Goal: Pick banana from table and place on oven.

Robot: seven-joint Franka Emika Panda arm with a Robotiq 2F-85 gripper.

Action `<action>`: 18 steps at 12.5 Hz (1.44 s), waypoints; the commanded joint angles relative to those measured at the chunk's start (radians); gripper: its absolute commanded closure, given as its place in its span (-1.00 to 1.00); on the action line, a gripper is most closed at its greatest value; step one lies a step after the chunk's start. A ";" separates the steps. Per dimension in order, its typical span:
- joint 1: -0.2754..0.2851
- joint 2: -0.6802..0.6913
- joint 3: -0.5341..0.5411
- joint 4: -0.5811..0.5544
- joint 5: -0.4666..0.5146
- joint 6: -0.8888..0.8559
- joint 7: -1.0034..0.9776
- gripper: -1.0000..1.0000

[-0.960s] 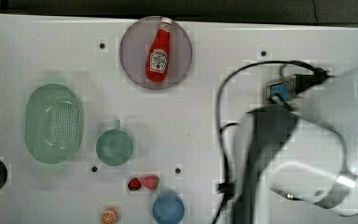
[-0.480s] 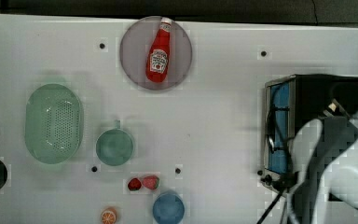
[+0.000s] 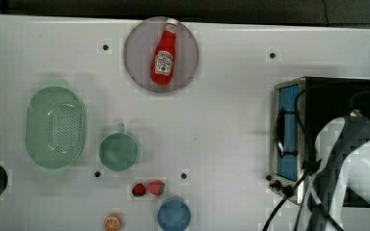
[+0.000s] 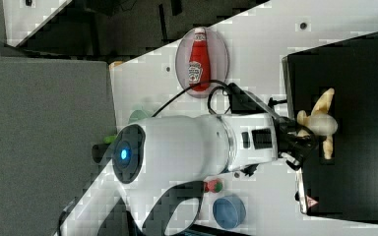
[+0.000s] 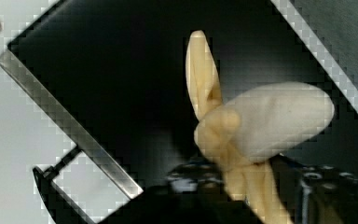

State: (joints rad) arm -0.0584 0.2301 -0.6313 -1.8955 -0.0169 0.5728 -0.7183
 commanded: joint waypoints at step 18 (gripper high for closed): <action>0.112 -0.360 0.476 0.159 -0.008 -0.551 0.725 -1.00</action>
State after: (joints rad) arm -0.0322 -0.1719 -0.2196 -1.7354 -0.0284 0.0124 -0.2839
